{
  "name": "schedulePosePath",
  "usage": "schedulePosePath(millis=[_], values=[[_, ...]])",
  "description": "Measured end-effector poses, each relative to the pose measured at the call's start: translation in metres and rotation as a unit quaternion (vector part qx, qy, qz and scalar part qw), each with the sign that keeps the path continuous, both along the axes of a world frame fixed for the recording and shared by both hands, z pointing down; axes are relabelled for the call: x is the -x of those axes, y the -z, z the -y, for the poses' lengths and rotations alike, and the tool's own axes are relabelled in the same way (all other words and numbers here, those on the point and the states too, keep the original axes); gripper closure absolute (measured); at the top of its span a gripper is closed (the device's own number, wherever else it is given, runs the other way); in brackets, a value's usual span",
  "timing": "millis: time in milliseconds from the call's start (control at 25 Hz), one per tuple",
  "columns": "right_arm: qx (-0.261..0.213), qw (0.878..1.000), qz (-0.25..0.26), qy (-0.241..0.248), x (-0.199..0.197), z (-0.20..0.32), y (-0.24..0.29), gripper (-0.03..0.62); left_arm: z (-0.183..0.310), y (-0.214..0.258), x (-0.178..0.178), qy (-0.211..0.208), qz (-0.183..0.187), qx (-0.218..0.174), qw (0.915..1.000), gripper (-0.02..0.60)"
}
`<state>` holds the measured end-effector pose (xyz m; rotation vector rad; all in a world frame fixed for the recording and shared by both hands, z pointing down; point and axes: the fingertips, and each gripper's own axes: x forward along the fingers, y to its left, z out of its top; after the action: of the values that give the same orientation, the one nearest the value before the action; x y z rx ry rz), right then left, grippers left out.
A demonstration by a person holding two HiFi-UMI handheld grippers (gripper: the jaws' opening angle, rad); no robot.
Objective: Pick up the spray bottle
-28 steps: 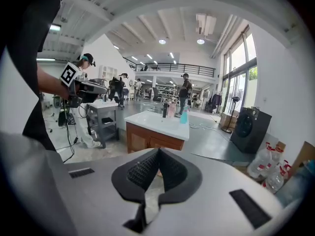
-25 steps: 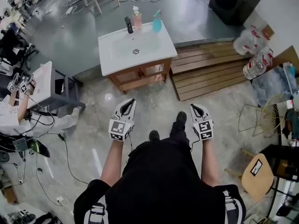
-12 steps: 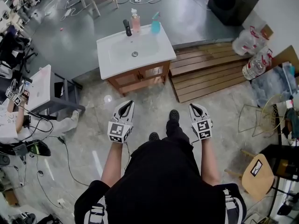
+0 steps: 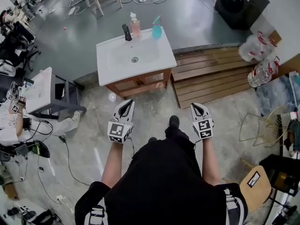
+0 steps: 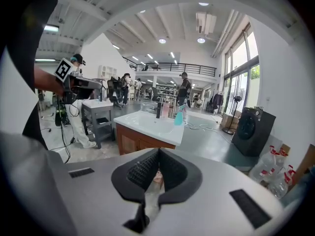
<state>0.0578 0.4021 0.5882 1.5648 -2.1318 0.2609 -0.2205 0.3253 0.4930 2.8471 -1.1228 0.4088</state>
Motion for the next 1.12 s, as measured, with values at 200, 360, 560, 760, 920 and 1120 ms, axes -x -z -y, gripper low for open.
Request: schedulePosePath(millis=[200,360,560,760,920,1120], values=[[-0.001,1.0,0.006,0.024,-0.035,0.051,-0.002,0.577,0.035,0.007,-0.037,0.016,0.007,-0.002,0.9999,0.551],[-0.002,0.999,0.012,0.046,-0.061,0.089,-0.001,0.577,0.063,0.015,-0.066,0.032,0.011,-0.008,0.9994,0.551],[0.004,0.997,0.009,0.075,-0.092,0.124,-0.008,0.577,0.087,0.014,-0.099,0.054,0.012,-0.009,0.9984,0.551],[0.009,0.996,0.017,0.092,-0.115,0.151,-0.015,0.577,0.106,0.011,-0.123,0.064,0.023,-0.007,0.9976,0.551],[0.015,0.994,0.04,0.096,-0.13,0.171,-0.019,0.577,0.119,0.015,-0.138,0.079,0.023,-0.012,0.9965,0.551],[0.017,0.994,0.049,0.094,-0.13,0.191,-0.021,0.577,0.123,0.006,-0.138,0.079,0.042,-0.001,0.996,0.551]])
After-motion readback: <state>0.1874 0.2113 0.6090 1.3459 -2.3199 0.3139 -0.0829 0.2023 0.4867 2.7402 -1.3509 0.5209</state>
